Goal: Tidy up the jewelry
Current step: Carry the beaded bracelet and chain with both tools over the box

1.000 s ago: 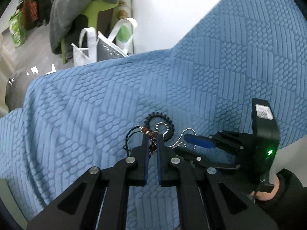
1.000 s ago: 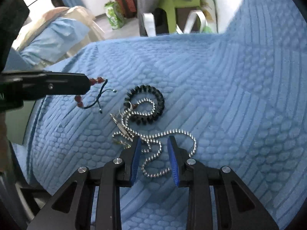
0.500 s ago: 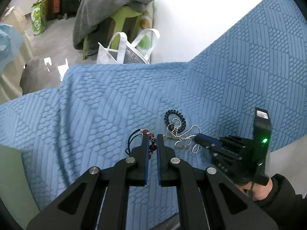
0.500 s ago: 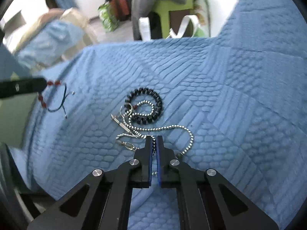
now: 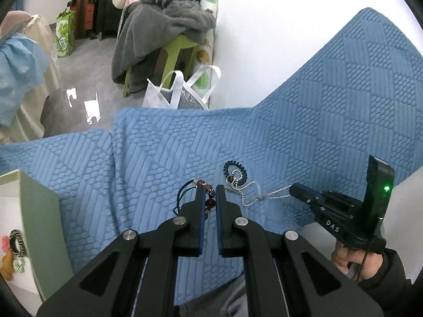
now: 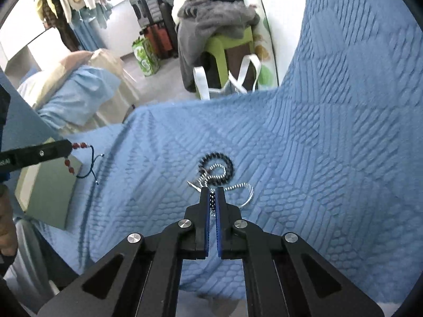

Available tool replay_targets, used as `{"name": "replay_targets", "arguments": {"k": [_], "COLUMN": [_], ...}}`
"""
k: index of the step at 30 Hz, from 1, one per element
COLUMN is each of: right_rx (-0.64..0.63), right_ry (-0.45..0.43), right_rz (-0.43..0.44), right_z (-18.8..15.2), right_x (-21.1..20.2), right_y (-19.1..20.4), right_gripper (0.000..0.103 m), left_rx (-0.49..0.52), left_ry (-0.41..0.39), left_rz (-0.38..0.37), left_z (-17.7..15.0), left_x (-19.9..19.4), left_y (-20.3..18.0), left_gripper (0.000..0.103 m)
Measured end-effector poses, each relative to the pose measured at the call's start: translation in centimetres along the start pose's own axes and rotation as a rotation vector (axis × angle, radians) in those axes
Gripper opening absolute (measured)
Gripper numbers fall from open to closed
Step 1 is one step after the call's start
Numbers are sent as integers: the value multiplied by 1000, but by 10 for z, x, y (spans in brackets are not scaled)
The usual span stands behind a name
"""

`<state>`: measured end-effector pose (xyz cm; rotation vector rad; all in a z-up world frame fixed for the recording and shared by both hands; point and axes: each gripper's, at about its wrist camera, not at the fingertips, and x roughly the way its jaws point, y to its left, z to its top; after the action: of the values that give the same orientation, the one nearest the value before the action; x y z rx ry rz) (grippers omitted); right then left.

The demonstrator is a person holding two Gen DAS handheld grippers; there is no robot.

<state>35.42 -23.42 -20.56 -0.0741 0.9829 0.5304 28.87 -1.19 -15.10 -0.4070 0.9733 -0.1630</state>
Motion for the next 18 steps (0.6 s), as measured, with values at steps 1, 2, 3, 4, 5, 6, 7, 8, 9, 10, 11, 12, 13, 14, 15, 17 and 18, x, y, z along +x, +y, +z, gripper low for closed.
{"name": "replay_targets", "arguments": {"k": [1, 2, 3, 4, 5, 6, 7, 8, 9, 10, 11, 12, 13, 14, 15, 17, 18], "right_rx": [-2, -1, 0, 0, -1, -3, -3, -4, -6, -9, -13, -18, -24, -30, -34, -45, -52], "right_ry": [-10, -26, -38, -49, -63, -82, -95, -111, -122, -134, -148, -160, -168, -179, -188, -205, -214], "right_rz": [0, 4, 2, 2, 3, 4, 11, 15, 15, 18, 19, 21, 24, 24, 25, 26, 27], "right_z": [2, 5, 7, 10, 13, 16, 19, 23, 25, 28, 31, 35, 38, 41, 44, 49, 51], "right_x": [-7, -14, -21, -28, -35, -43, -49, -58, -63, -69, -76, -82, -88, -94, -99, -108, -113], "right_y": [1, 5, 7, 10, 13, 18, 21, 25, 29, 33, 38, 43, 48, 54, 59, 69, 76], "right_gripper": [2, 2, 2, 2, 2, 2, 2, 2, 2, 2, 2, 2, 2, 2, 2, 2, 2], "left_rx": [2, 3, 3, 3, 4, 6, 8, 8, 8, 7, 8, 9, 11, 12, 11, 10, 8], "left_ry": [-11, -18, -25, -33, -44, -57, -67, -73, -79, -87, -96, -103, -110, -113, -116, -124, -129], "left_rz": [1, 0, -1, -3, -7, -10, -11, -11, -10, -8, -7, -5, 0, 3, 6, 8, 9], "left_z": [1, 1, 2, 3, 3, 4, 4, 4, 4, 4, 4, 4, 5, 5, 4, 4, 4], "left_x": [-6, -11, -16, -22, -29, -37, -43, -48, -54, -60, -67, -72, -79, -84, -89, -101, -107], "left_y": [-2, -3, -4, -5, -6, -8, -9, -10, -11, -13, -14, -14, -15, -16, -17, -17, -17], "left_gripper": [7, 7, 7, 7, 7, 7, 7, 7, 7, 7, 7, 7, 7, 7, 7, 7, 7]}}
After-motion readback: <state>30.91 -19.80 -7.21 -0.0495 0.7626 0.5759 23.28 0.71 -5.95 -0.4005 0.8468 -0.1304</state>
